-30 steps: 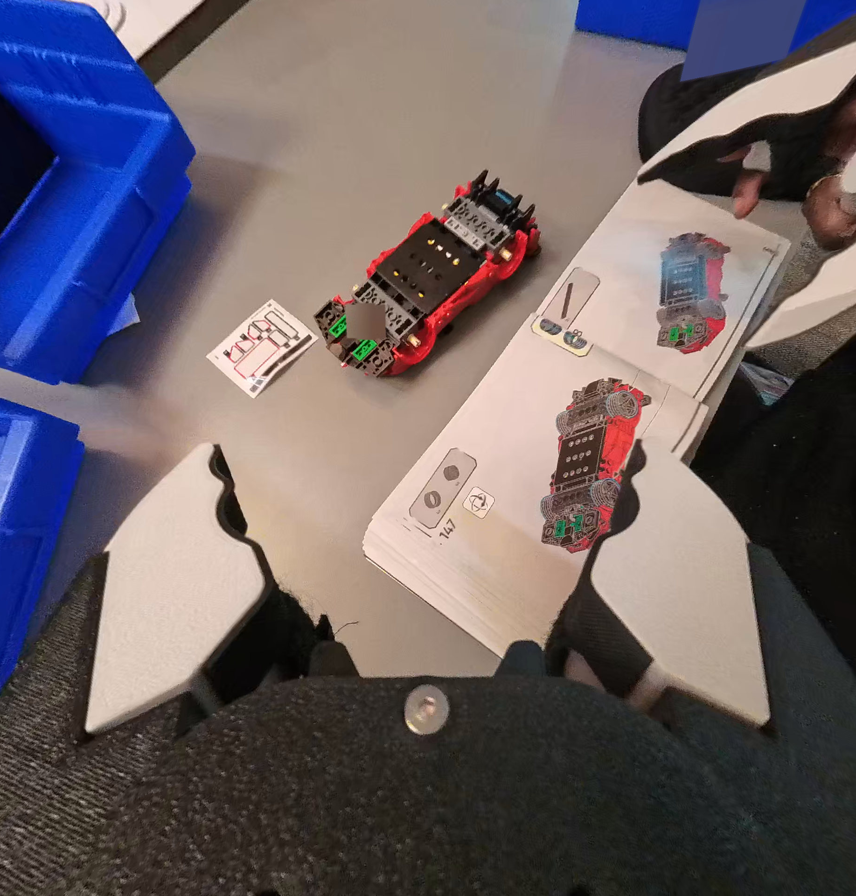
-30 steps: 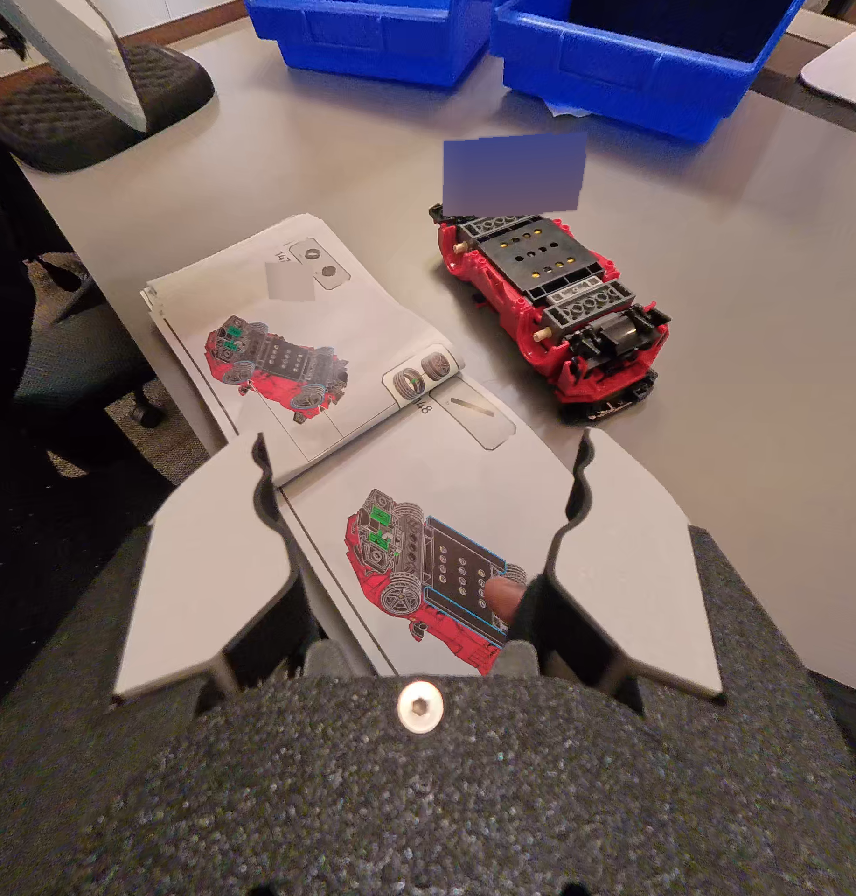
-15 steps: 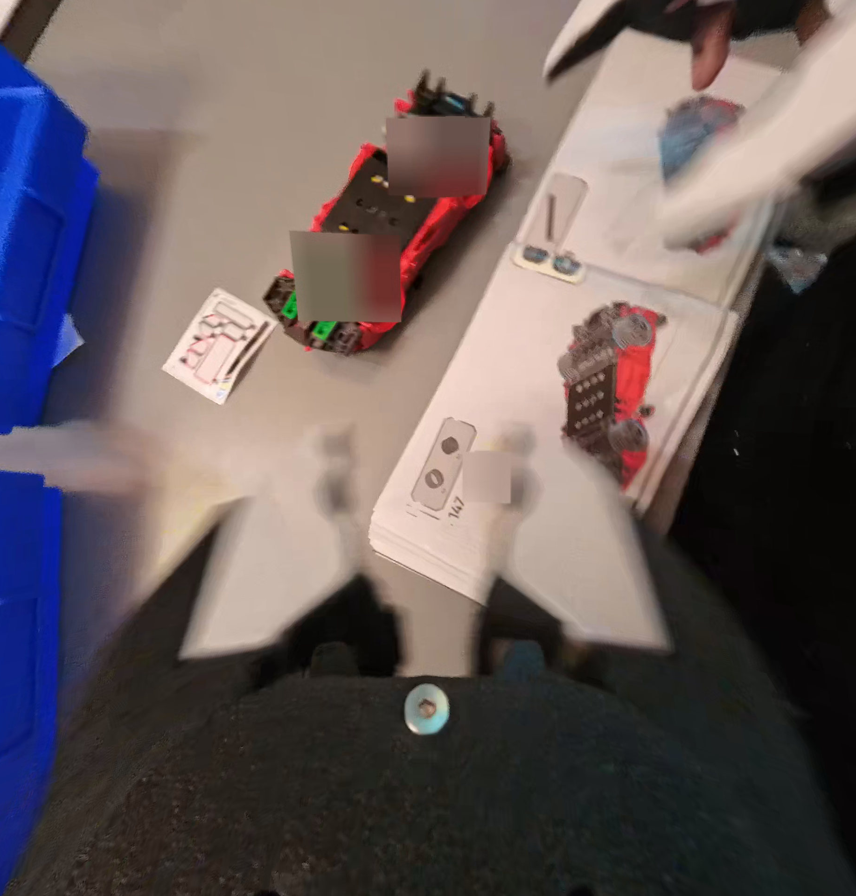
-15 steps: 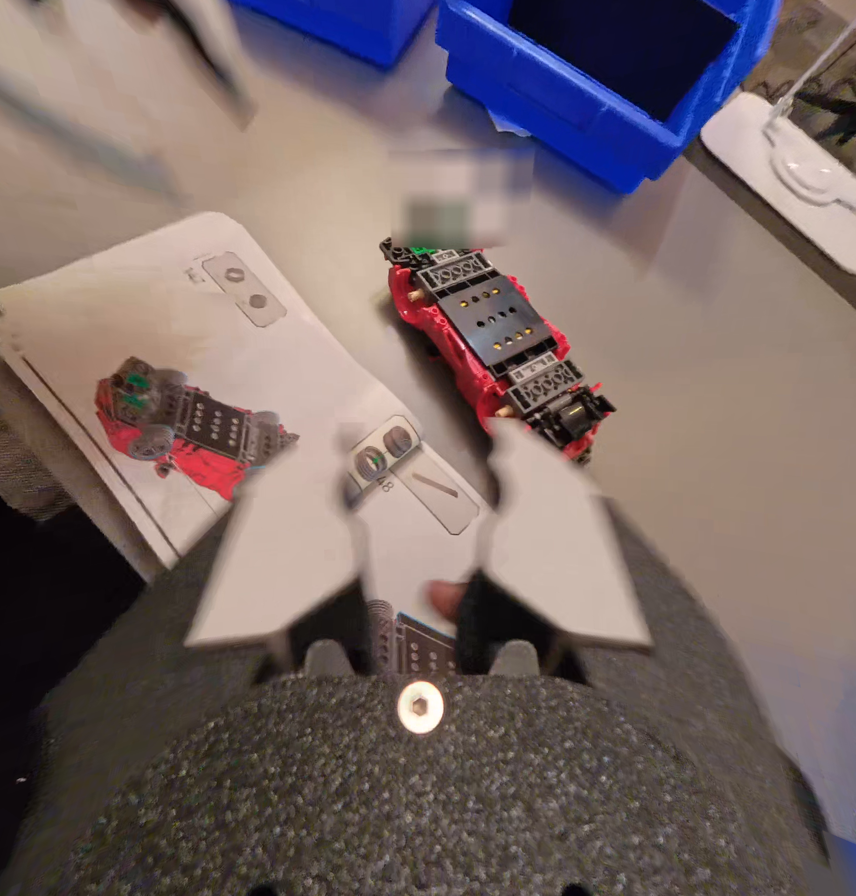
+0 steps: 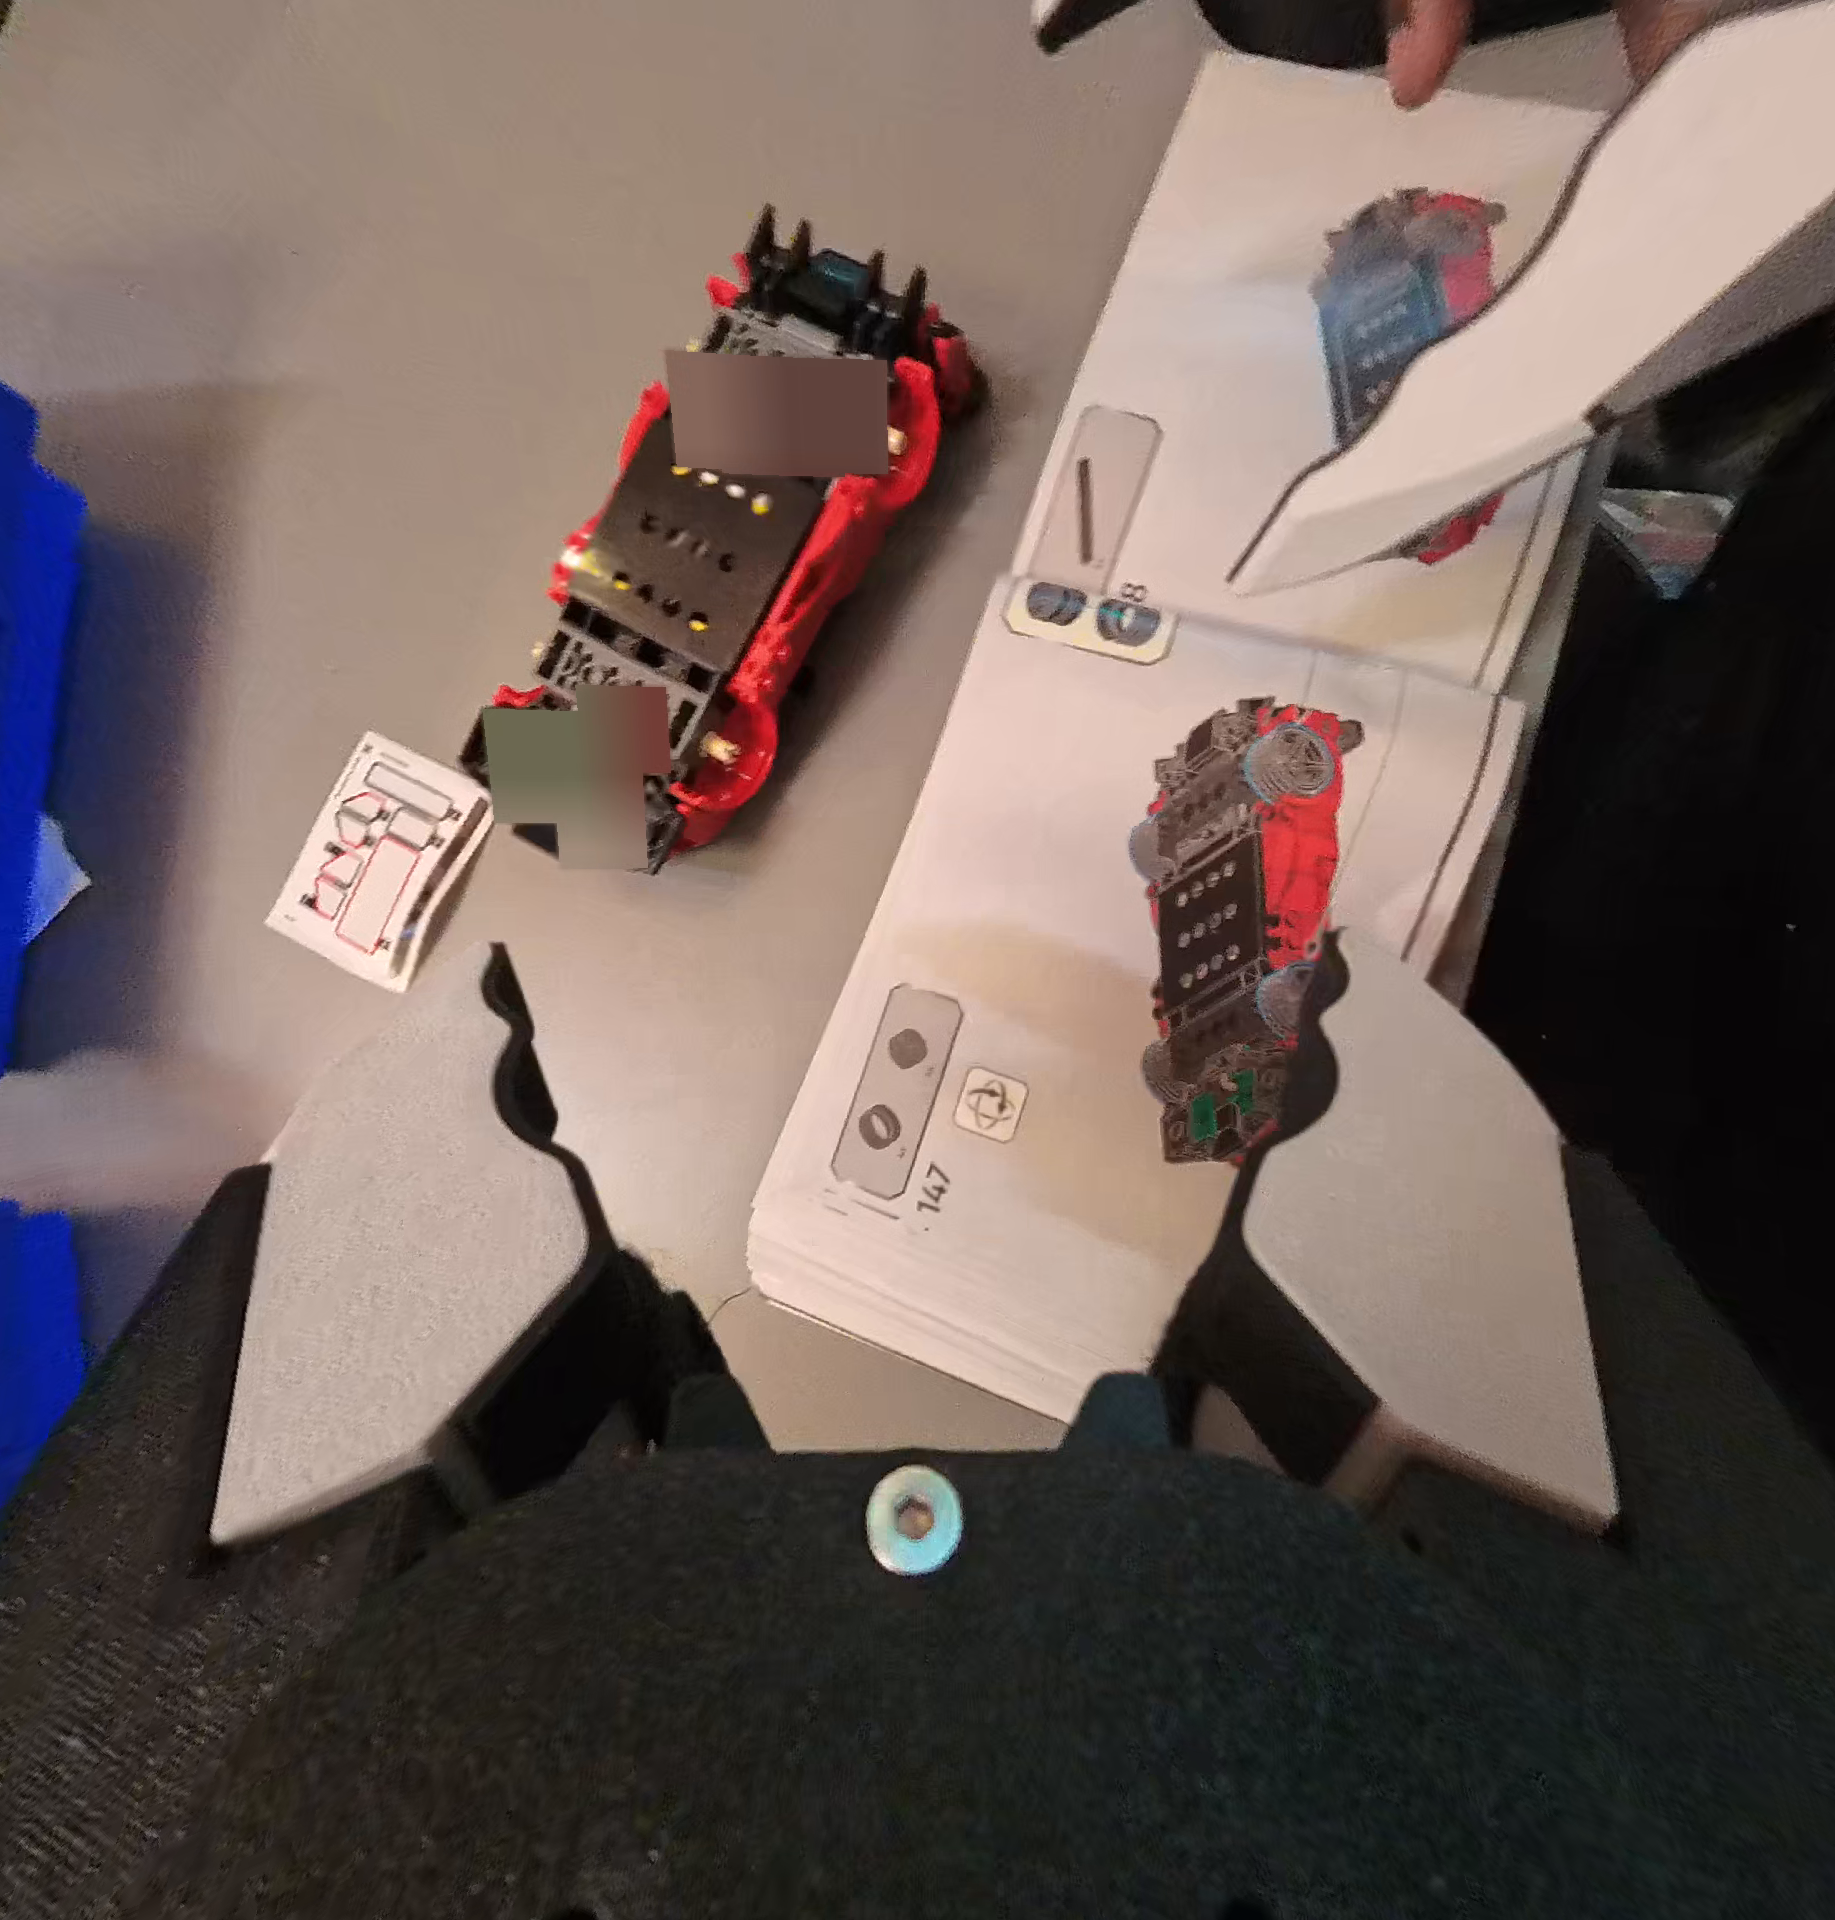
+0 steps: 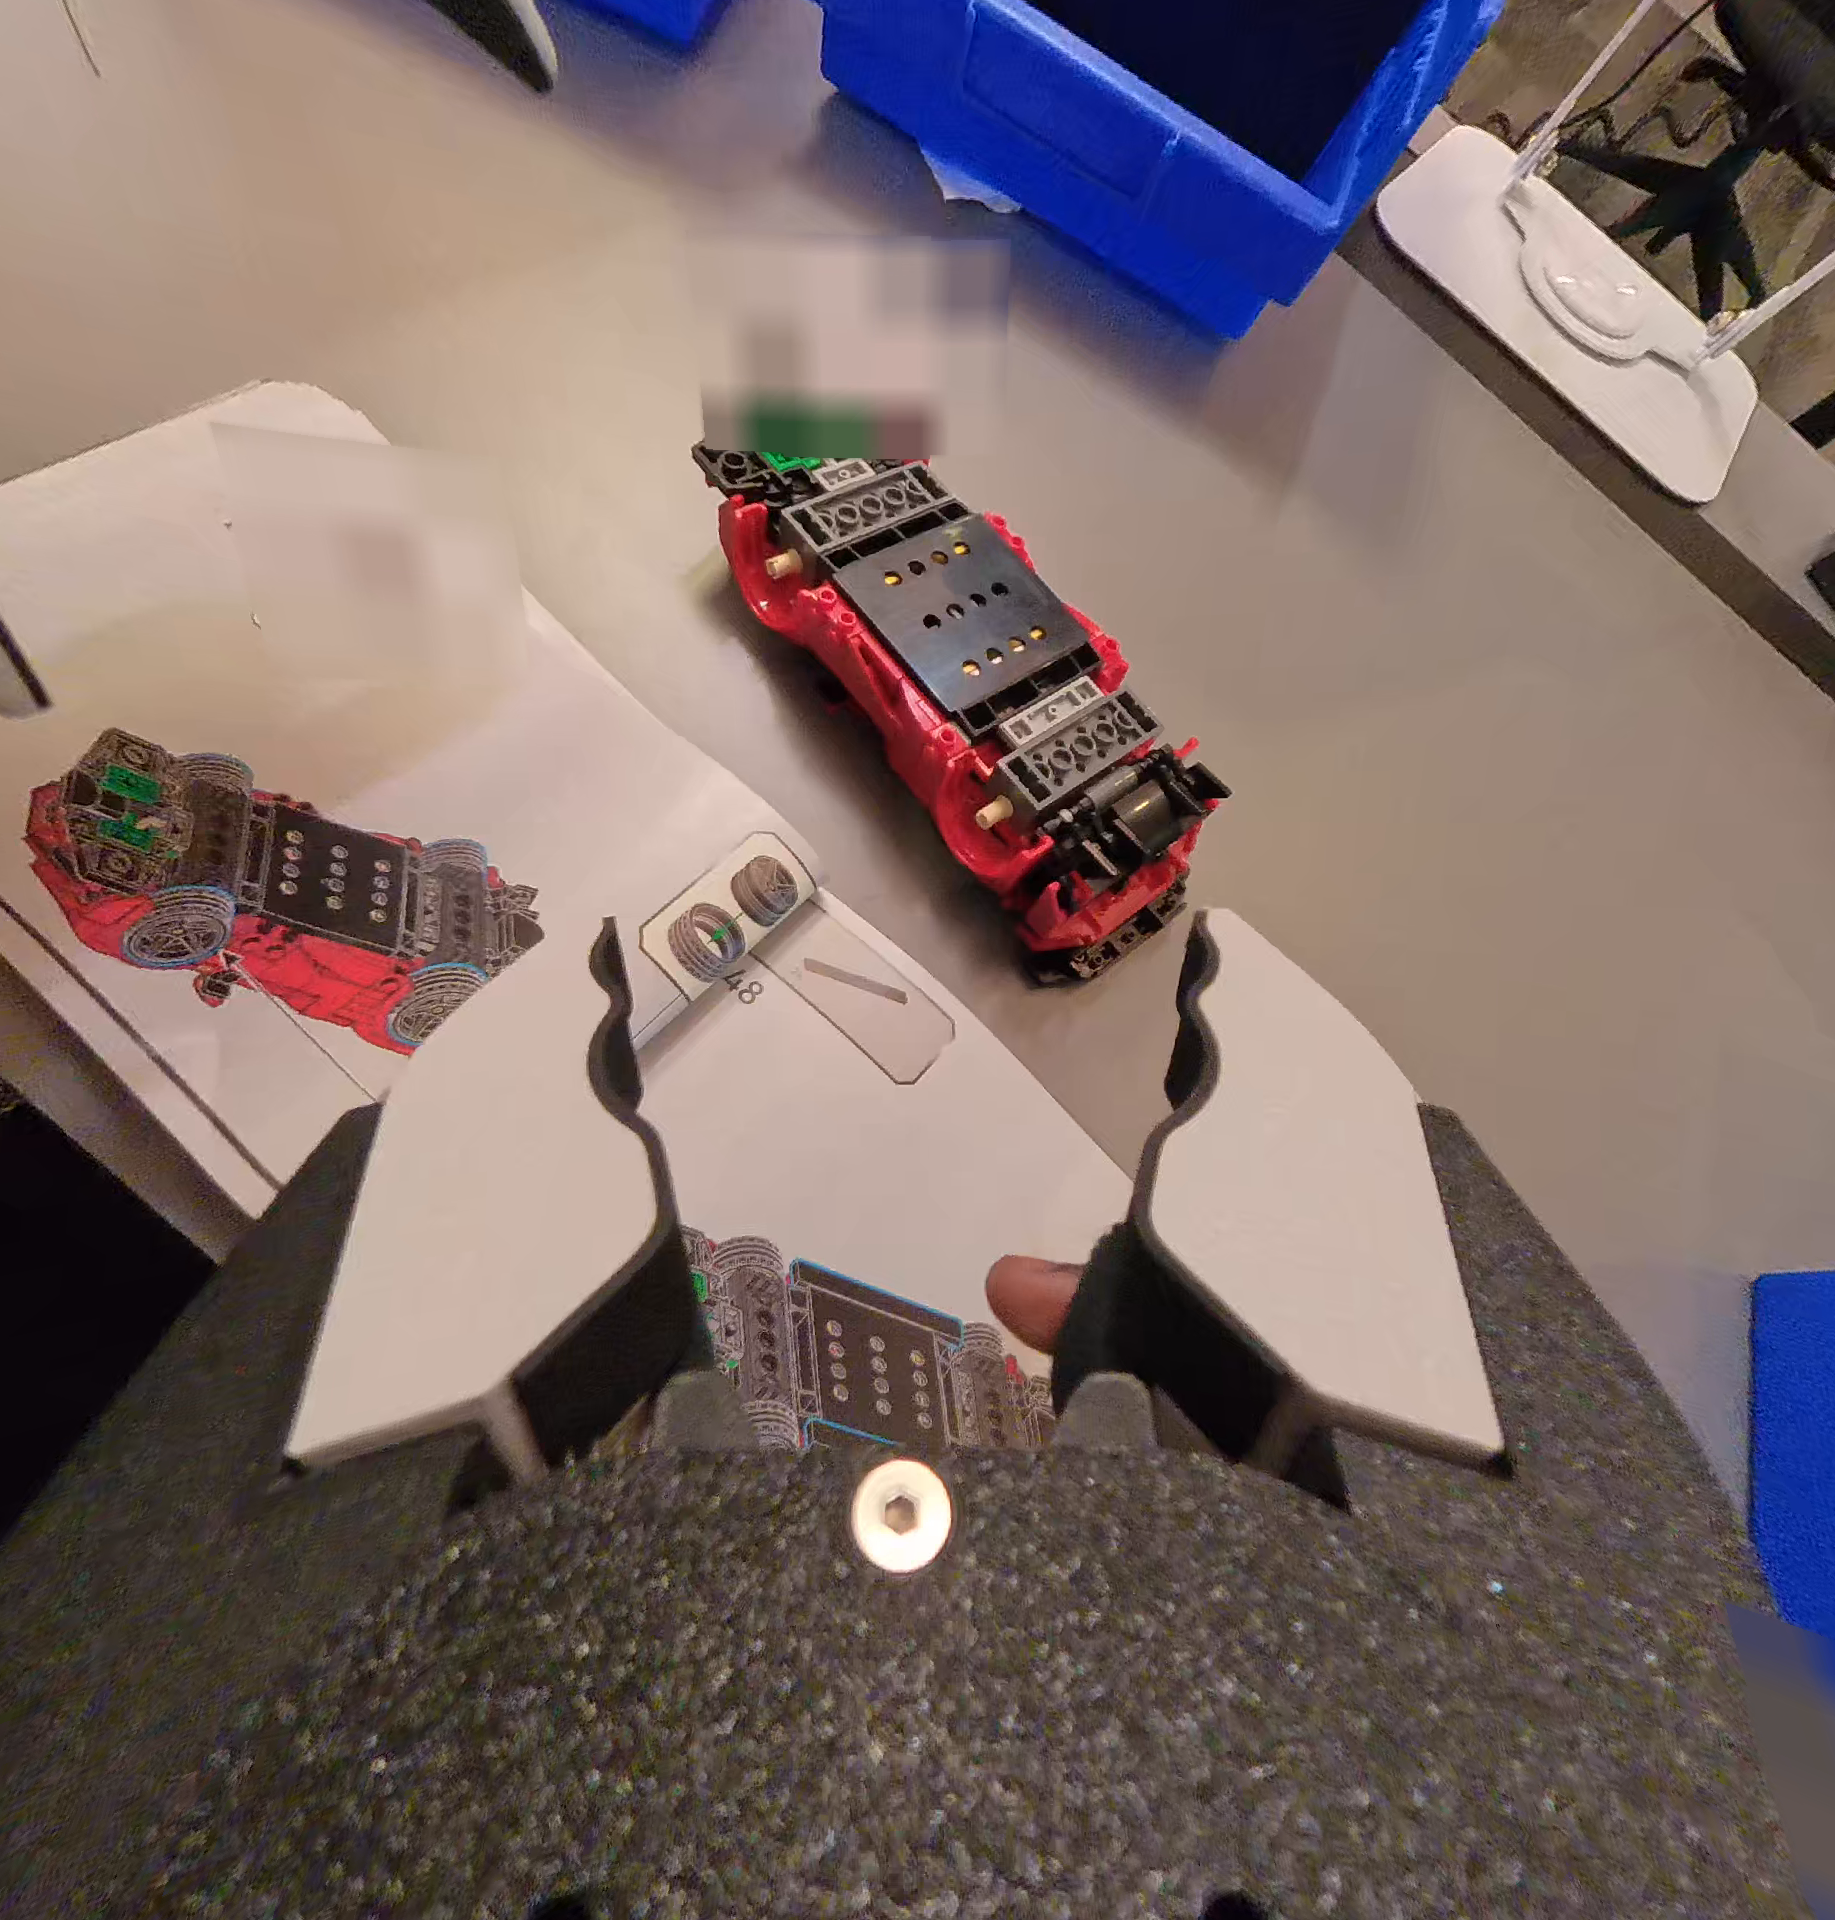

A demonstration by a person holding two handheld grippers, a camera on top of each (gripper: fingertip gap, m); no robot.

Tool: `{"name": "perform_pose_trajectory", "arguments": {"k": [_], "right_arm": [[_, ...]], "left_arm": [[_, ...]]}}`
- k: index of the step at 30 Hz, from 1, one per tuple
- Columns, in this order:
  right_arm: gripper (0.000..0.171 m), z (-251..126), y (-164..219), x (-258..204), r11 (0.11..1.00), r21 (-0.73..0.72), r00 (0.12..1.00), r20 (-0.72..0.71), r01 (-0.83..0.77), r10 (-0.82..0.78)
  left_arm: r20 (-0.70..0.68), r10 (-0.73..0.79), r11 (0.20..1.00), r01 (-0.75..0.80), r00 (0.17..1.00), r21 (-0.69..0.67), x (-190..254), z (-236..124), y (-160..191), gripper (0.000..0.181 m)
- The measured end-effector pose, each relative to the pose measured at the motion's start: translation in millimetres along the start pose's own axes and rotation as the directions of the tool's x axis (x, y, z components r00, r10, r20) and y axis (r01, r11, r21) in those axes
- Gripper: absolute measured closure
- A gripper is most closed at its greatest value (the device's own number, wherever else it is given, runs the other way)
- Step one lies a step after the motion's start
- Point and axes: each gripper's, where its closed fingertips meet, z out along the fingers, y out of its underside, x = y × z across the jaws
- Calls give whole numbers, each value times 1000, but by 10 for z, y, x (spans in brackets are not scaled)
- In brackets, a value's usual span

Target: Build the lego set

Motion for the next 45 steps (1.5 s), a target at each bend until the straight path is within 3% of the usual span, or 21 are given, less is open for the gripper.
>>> {"name": "perform_pose_trajectory", "arguments": {"k": [12,22,31,33,34,35,36,37,42,43,44,45], "right_arm": [[77,-20,11,-3,1000,-4,1000,6,-1,1],[71,-27,-52,36,1000,-2,1000,10,15,-15],[72,32,-218,100,999,36,1000,6,28,-28],[85,42,-170,98,999,25,1000,10,22,-22],[125,25,-141,70,999,26,999,26,38,-38],[164,-5,-140,54,998,48,998,31,46,-47],[171,-39,-146,55,997,67,999,28,33,-35],[171,-70,-134,54,998,68,999,33,20,-22],[171,-204,-87,154,998,68,1000,-8,13,-12],[158,-225,-93,164,997,76,1000,-10,8,-7],[121,-234,-91,176,997,72,1000,-13,-4,4],[83,-230,-64,198,999,46,1000,-25,-17,18]], "left_arm": [[-44,26,999,-25,999,25,96,-3,-63,60],[3,19,1000,-19,1000,14,28,30,-73,46],[26,-1,1000,1,1000,-5,10,41,-92,45],[40,-15,1000,16,999,-19,-2,21,-71,46],[38,-17,999,18,999,-29,5,8,-56,62],[18,-23,999,24,1000,-26,35,-17,-58,117],[-29,-45,999,45,999,8,89,-50,-109,180],[-64,-90,993,94,994,67,113,-86,-211,181],[4,-161,981,159,987,112,9,-179,-281,181],[-15,-168,978,169,986,121,32,-191,-297,171],[-16,-176,976,177,984,129,29,-200,-309,136],[26,-198,973,193,980,129,-30,-200,-304,73]]}}
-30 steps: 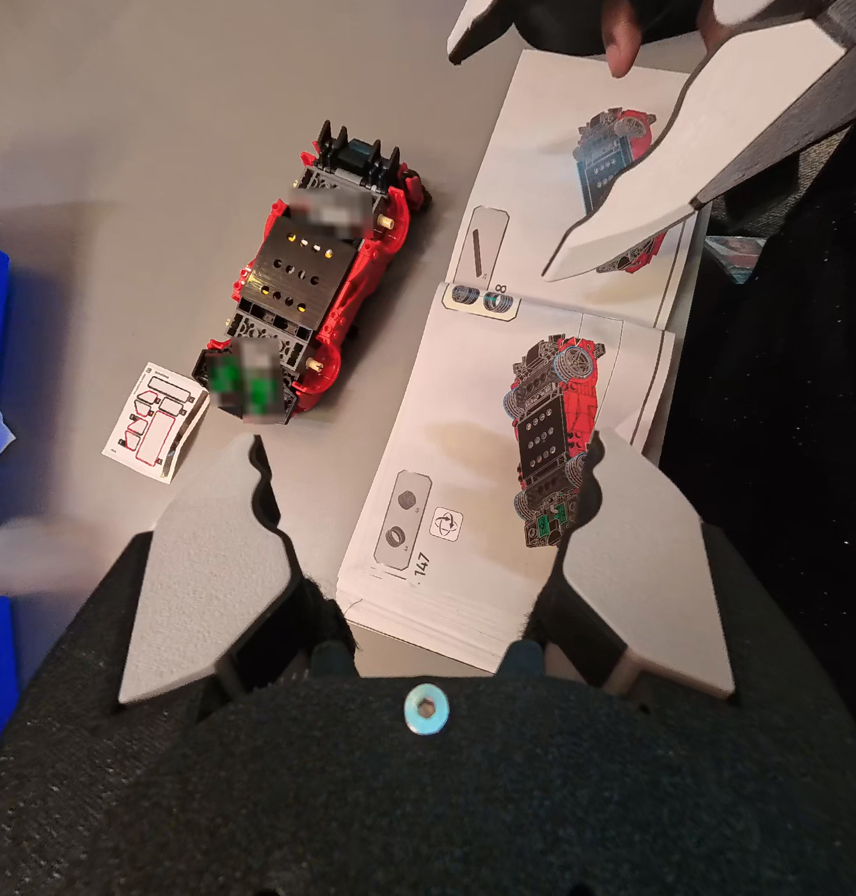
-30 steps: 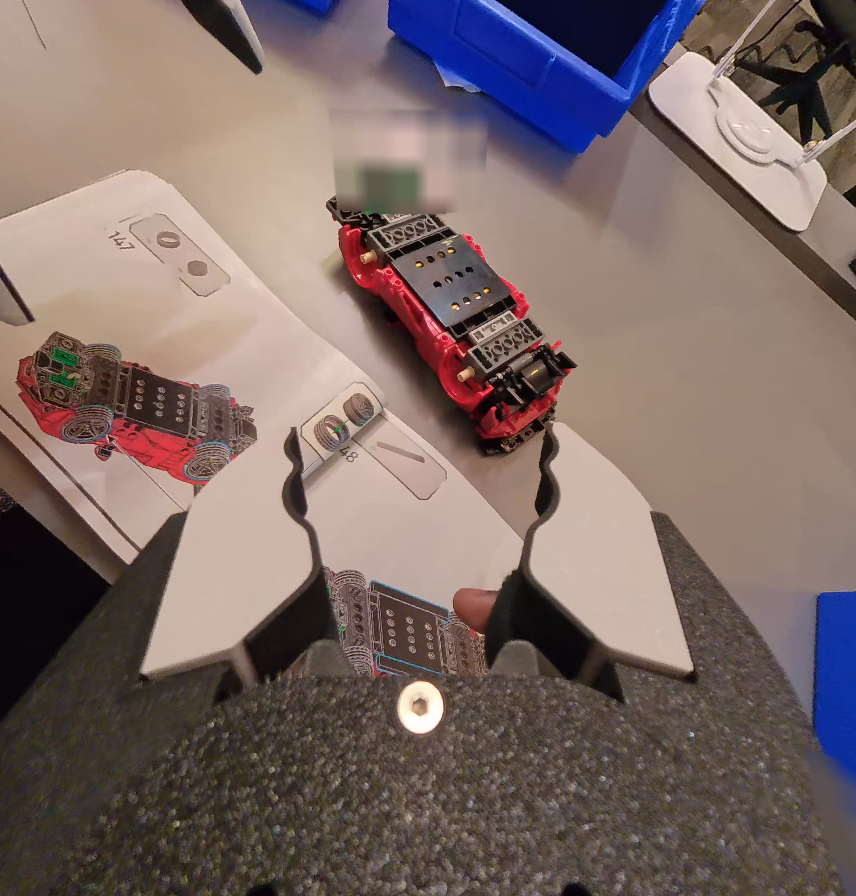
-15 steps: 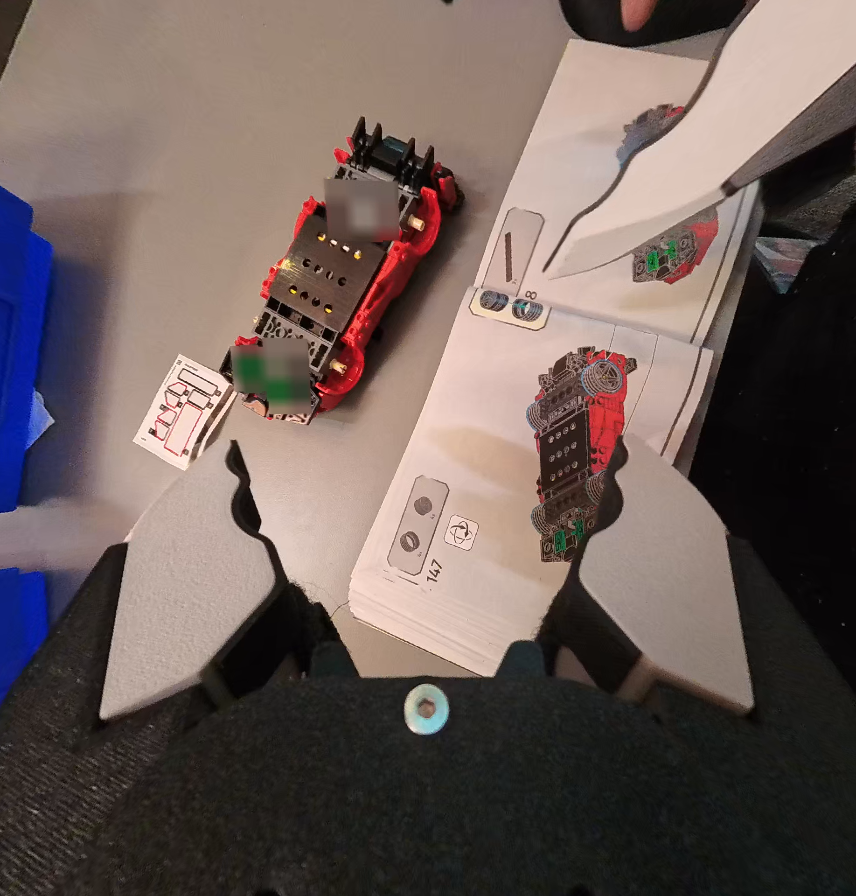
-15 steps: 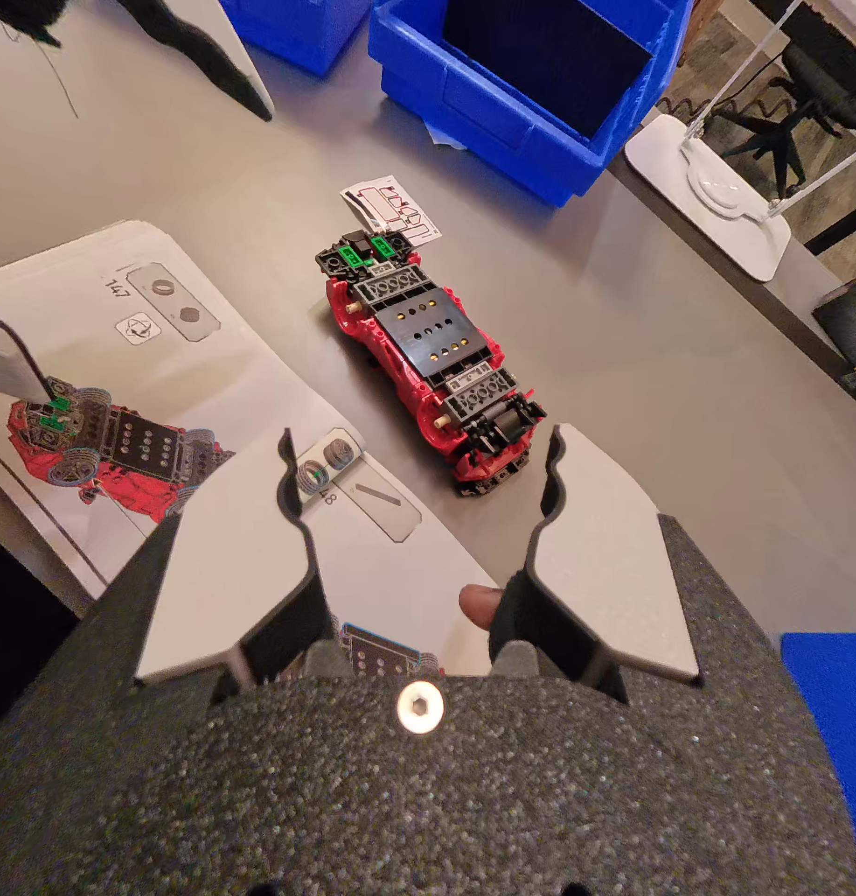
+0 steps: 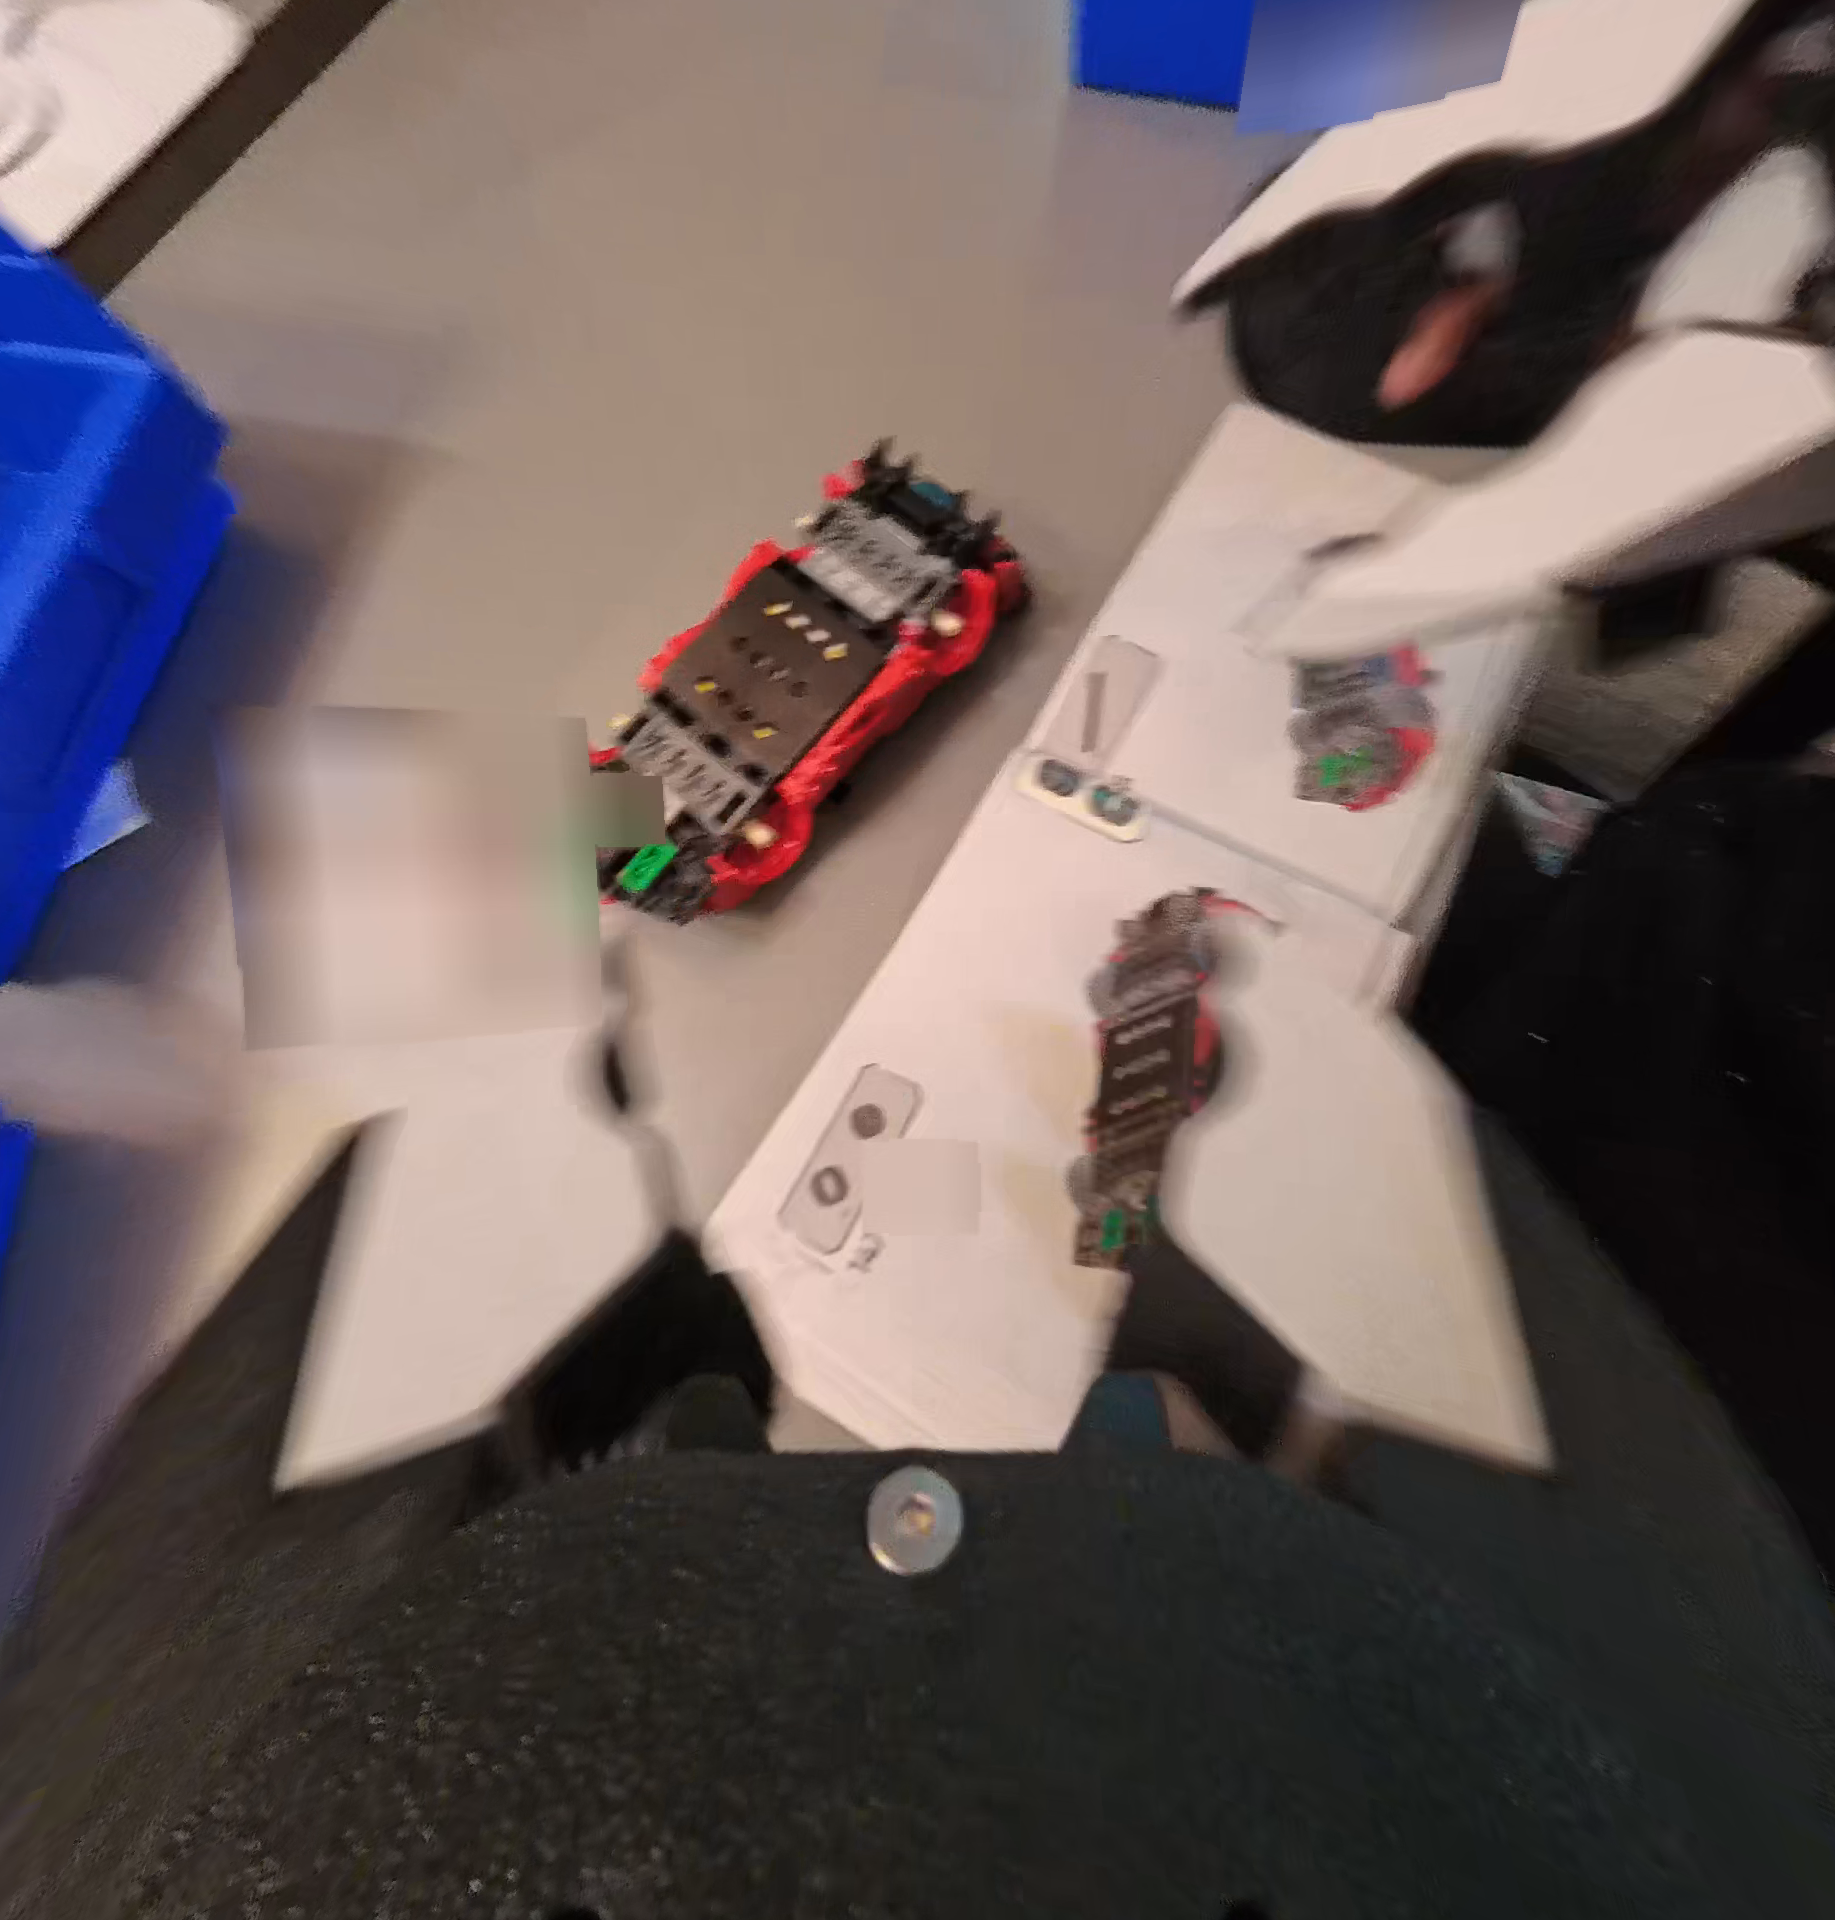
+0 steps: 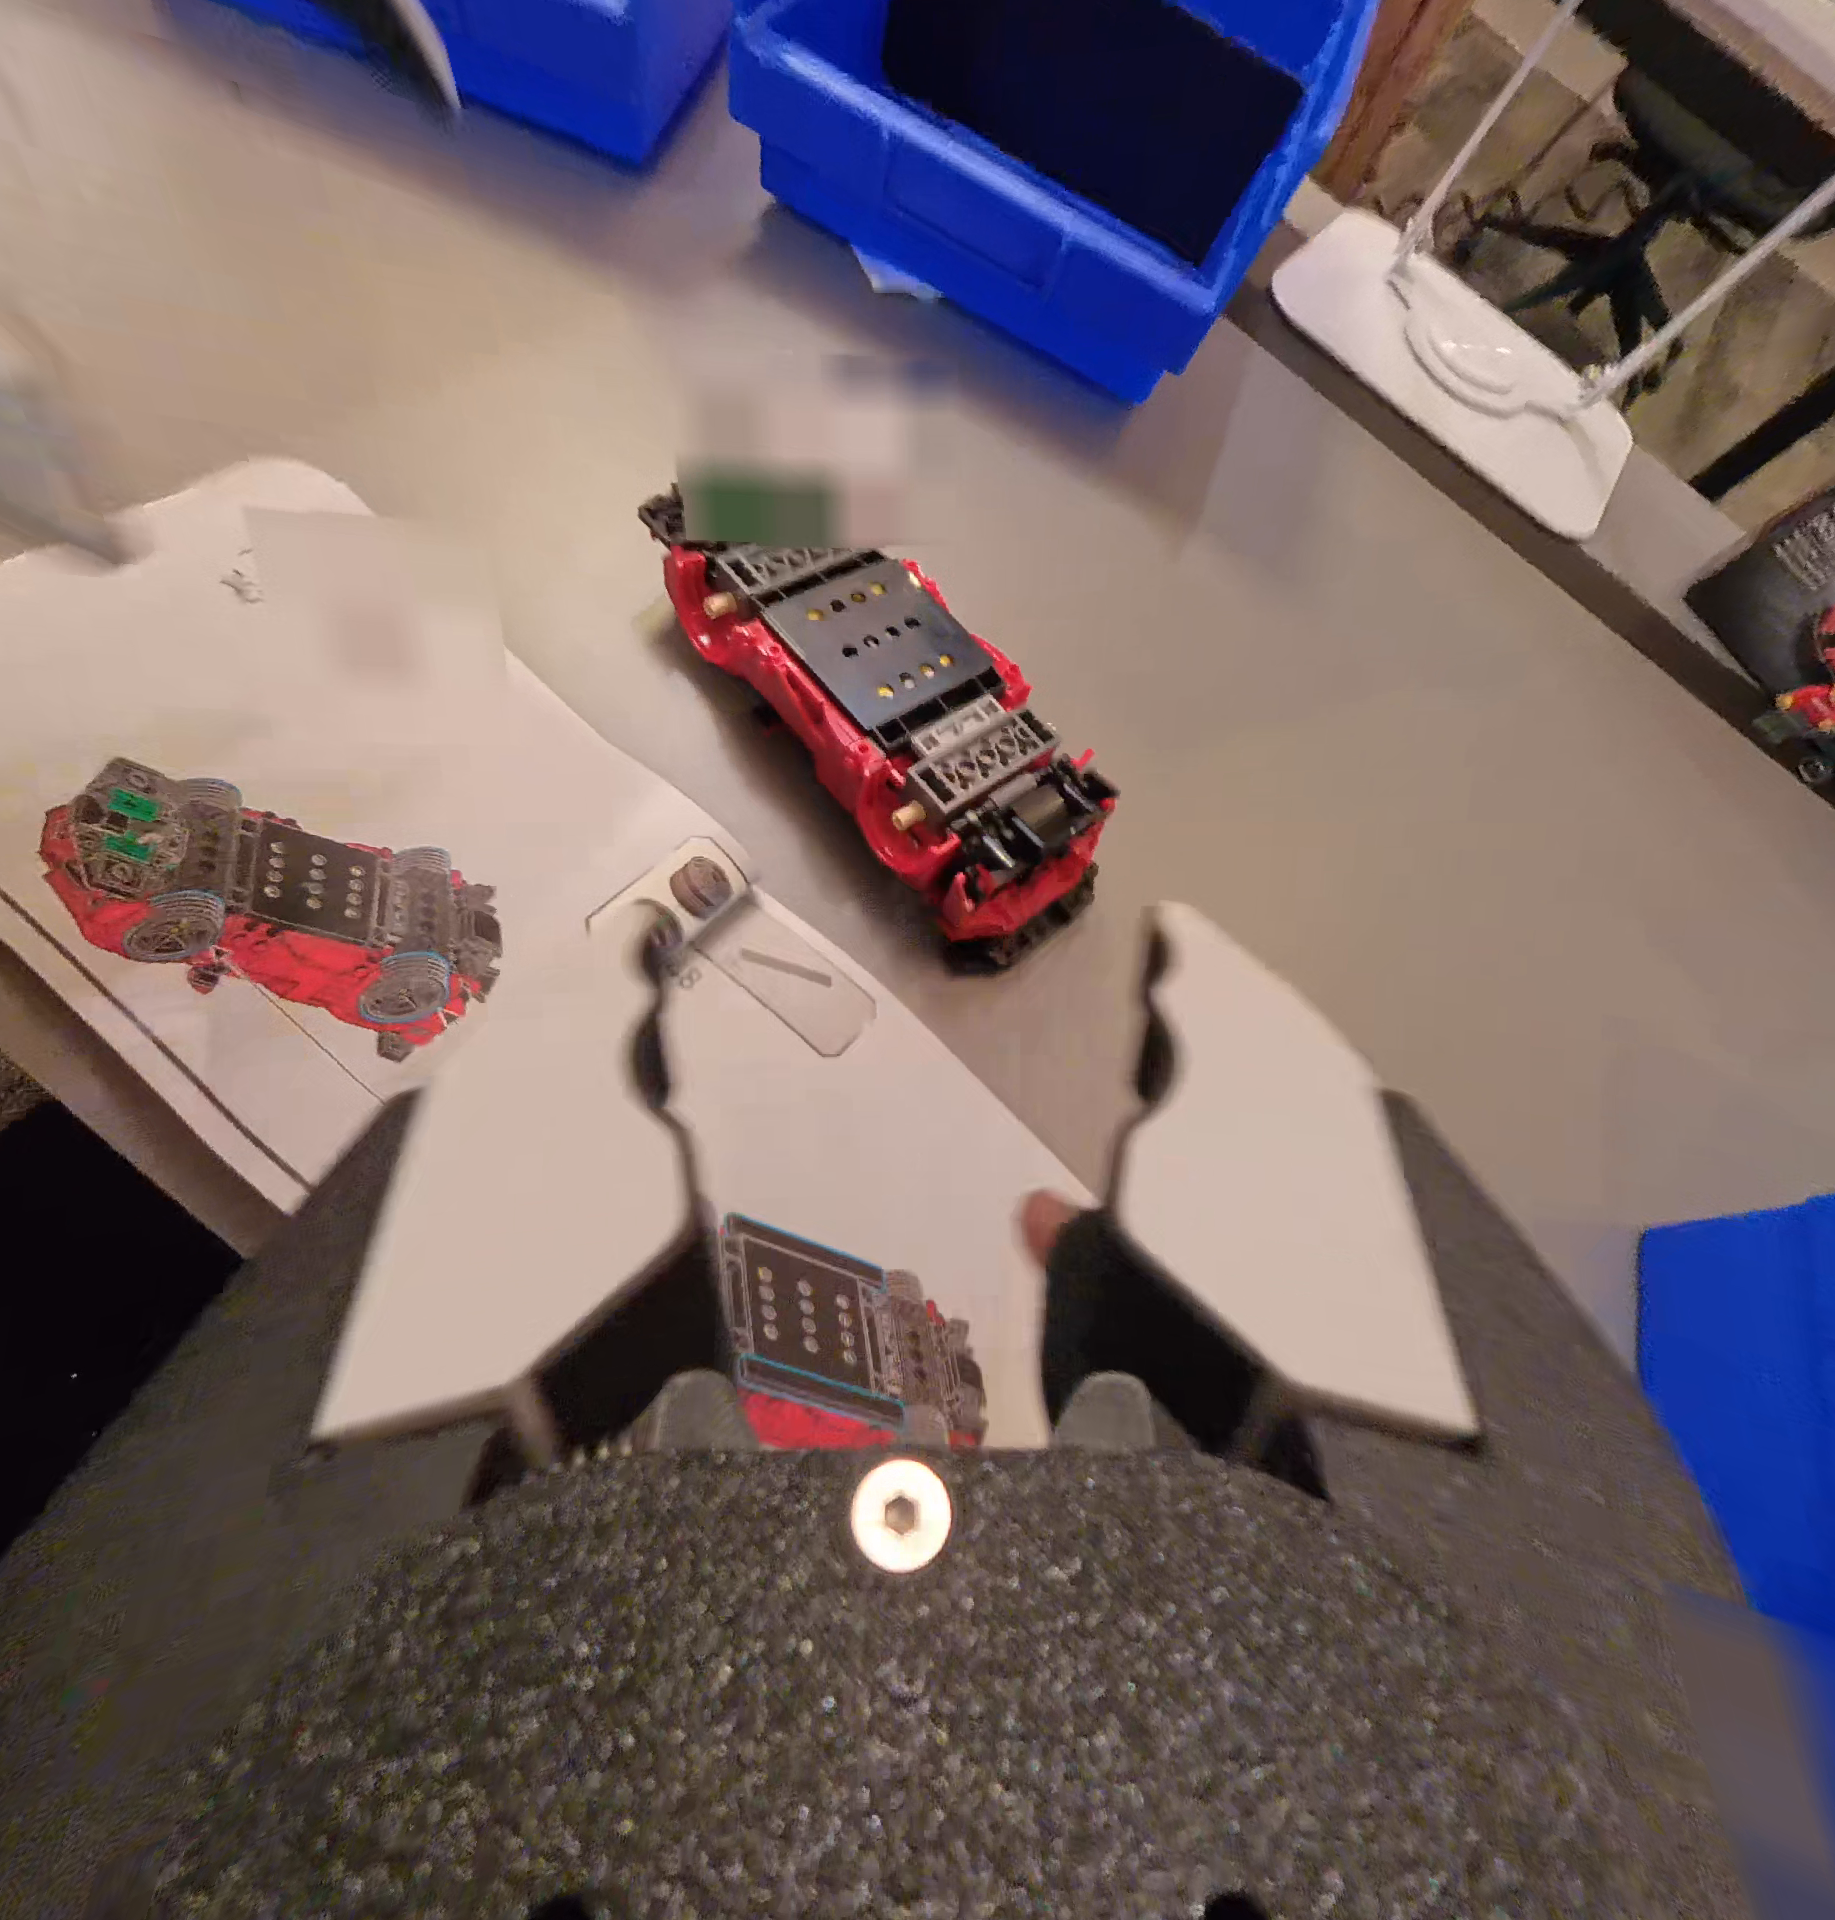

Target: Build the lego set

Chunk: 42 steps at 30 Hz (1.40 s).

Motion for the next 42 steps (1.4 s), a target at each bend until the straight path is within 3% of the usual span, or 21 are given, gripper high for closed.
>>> {"name": "perform_pose_trajectory", "arguments": {"k": [1,2,4,18,24,32,37,42], "right_arm": [[65,2,35,12,999,-33,1000,-8,-1,1],[56,-2,53,12,999,-49,1000,-12,3,-3],[55,-19,33,-26,999,-35,1000,-7,11,-11],[59,89,28,-103,999,-48,999,35,-20,22],[61,67,46,-106,999,-47,990,139,-26,33],[62,-15,-45,112,996,-61,976,209,67,-53],[63,76,-121,237,997,-41,967,250,69,-56],[67,189,-354,258,998,48,942,332,31,-45]], "left_arm": [[68,-13,999,15,998,-36,-88,1,49,35],[123,-5,994,18,992,-103,-158,-16,154,34],[161,19,985,9,987,-170,-195,-52,273,34],[116,11,987,8,993,-163,-149,17,255,38],[49,26,985,-18,998,-172,-50,148,237,41],[4,-48,983,48,999,-177,21,320,250,45],[50,-139,989,141,989,-43,-140,331,88,47],[42,-309,947,302,950,111,-414,376,-158,52]]}}
